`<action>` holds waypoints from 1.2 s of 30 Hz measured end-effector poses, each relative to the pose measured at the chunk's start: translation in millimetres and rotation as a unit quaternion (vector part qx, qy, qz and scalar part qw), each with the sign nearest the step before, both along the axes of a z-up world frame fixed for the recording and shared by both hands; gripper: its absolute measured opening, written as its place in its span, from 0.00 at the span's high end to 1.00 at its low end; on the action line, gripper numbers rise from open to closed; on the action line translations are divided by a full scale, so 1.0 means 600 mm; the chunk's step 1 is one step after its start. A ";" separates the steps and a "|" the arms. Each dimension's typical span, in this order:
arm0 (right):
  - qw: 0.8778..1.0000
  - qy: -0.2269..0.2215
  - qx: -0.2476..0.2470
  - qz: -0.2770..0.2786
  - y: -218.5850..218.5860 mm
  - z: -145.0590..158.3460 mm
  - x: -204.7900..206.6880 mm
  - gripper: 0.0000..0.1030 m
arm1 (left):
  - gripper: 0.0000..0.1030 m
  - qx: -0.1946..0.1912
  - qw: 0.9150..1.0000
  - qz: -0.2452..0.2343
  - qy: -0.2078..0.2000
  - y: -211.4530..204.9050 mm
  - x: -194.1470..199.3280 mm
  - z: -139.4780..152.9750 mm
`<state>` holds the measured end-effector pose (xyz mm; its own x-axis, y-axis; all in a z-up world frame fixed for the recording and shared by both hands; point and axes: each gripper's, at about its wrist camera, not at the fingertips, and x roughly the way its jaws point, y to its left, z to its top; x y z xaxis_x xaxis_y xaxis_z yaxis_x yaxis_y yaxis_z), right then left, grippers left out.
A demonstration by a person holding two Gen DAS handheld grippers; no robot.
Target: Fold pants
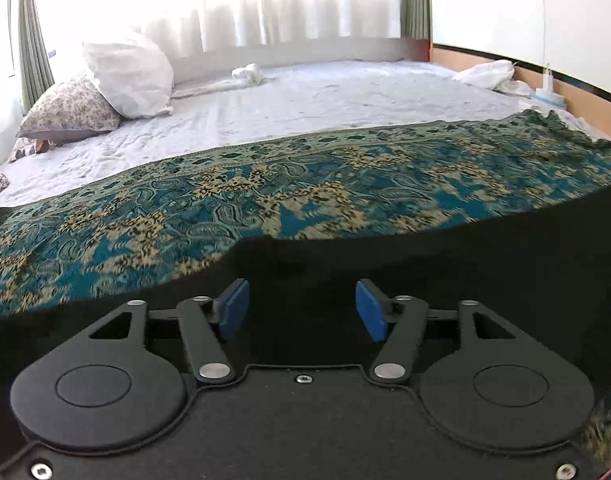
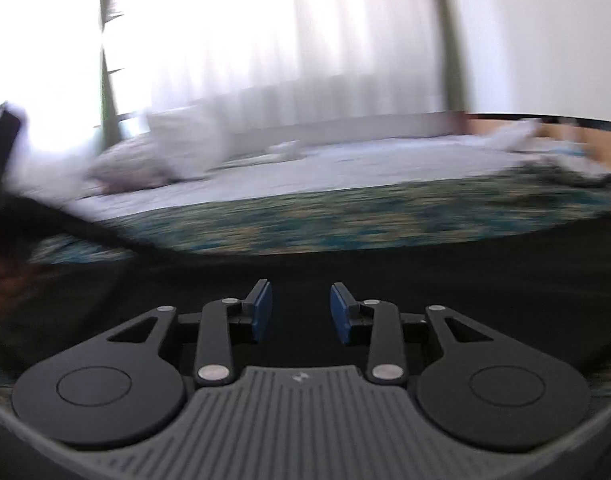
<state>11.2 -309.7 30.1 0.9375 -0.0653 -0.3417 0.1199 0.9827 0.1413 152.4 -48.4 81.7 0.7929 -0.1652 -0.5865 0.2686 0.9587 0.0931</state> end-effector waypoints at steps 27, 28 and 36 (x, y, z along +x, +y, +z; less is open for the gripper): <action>0.910 -0.051 0.196 -0.361 -0.355 -0.063 -0.098 0.36 | 0.17 -0.017 1.000 0.011 -0.013 -0.054 -0.140 -0.047; 0.910 -0.052 0.196 -0.362 -0.355 -0.063 -0.099 0.36 | 0.17 -0.017 1.000 0.014 -0.011 -0.053 -0.138 -0.049; 0.897 -0.069 0.233 -0.371 -0.366 -0.069 -0.108 0.36 | 0.16 -0.025 0.999 0.029 0.007 -0.049 -0.127 -0.065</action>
